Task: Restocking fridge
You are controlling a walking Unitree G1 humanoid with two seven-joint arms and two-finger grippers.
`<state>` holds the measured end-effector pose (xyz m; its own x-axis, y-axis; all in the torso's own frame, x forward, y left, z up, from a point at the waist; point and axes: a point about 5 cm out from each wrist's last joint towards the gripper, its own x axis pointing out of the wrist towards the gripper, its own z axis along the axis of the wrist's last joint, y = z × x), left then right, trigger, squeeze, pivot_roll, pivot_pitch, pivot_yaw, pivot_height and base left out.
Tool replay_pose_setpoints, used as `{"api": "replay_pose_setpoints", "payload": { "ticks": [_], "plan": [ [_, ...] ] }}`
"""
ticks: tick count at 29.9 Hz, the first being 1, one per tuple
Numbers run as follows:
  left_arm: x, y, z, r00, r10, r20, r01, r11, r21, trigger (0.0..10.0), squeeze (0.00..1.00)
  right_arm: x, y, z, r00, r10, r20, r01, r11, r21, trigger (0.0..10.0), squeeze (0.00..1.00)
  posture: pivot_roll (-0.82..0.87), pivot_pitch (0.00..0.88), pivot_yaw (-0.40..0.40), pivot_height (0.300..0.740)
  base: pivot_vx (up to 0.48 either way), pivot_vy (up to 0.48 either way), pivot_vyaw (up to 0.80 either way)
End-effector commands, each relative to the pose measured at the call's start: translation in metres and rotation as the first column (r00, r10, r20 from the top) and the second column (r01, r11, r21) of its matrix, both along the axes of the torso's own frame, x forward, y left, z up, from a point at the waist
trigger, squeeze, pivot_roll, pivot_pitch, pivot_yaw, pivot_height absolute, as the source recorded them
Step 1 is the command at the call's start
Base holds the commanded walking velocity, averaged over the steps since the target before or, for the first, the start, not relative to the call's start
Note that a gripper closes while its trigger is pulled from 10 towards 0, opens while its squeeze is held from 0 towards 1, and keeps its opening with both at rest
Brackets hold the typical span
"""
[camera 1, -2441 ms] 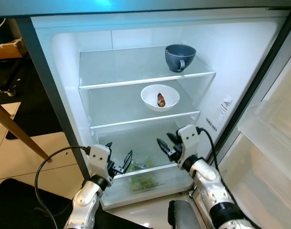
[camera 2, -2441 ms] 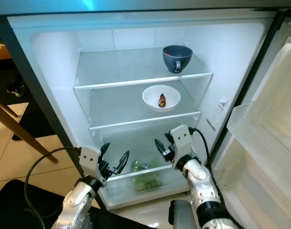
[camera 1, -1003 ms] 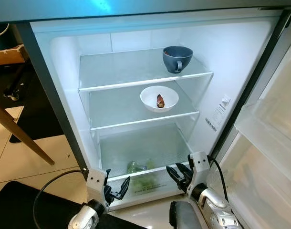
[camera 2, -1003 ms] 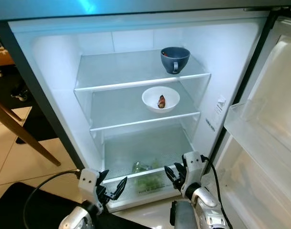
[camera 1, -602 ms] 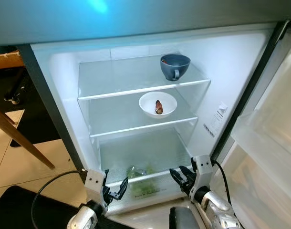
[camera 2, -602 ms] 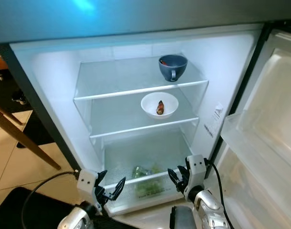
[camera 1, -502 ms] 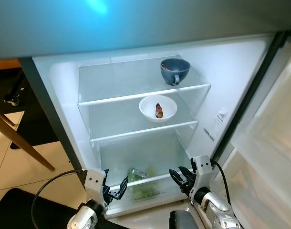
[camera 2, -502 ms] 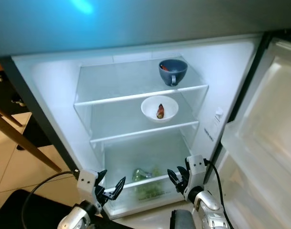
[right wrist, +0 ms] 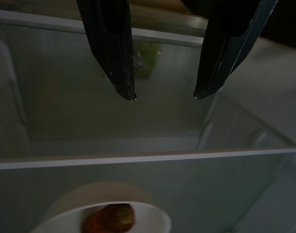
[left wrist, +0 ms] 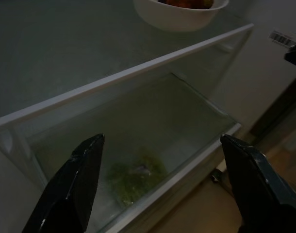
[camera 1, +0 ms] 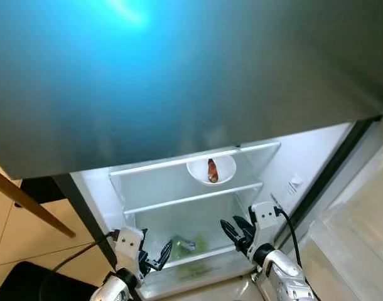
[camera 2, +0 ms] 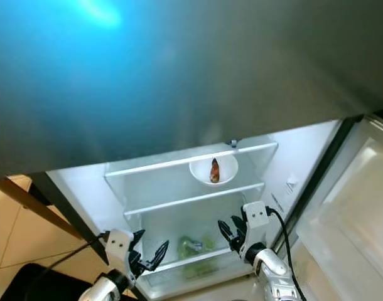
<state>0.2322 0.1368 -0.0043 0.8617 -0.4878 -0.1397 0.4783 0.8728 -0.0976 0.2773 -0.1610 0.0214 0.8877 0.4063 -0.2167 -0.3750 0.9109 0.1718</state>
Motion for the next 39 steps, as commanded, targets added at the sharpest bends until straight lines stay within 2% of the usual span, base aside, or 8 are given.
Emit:
{"api": "replay_pose_setpoints", "payload": {
  "ticks": [1,10,17,30,39],
  "plan": [
    [0.0071,0.0094,0.0079,0.999,0.029,0.043,-0.029,1.000,0.006,10.0,0.00,-0.0050,0.0002,-0.0056,1.000,0.001,-0.018,-0.001,1.000,0.001,10.0,0.00,-0.07,0.060,0.018,0.642,0.000,0.000,0.00],
    [0.0046,0.0060,0.0063,0.999,0.004,0.042,-0.005,1.000,0.020,10.0,0.00,-0.0071,-0.0006,-0.0048,1.000,0.015,-0.003,-0.015,1.000,0.014,10.0,0.00,-0.07,0.066,0.016,0.642,0.000,0.000,0.00],
    [0.0042,0.0006,0.0069,0.998,-0.029,0.052,0.027,0.999,0.031,10.0,0.00,-0.0085,0.0000,-0.0039,1.000,0.027,0.009,-0.027,0.999,0.030,10.0,0.00,-0.07,0.063,0.018,0.681,0.000,0.000,0.00],
    [0.0039,0.0001,0.0071,0.998,-0.042,0.056,0.040,0.998,0.040,10.0,0.00,-0.0084,-0.0013,-0.0032,1.000,0.021,0.017,-0.021,0.999,0.035,10.0,0.00,-0.07,0.066,0.023,0.740,0.000,0.000,0.00],
    [0.0047,0.0000,0.0080,0.997,-0.055,0.060,0.052,0.997,0.049,10.0,0.00,-0.0080,-0.0005,-0.0028,1.000,0.018,0.021,-0.019,0.999,0.036,10.0,0.00,-0.07,0.066,0.028,0.740,0.000,0.000,0.00]
  ]
}}
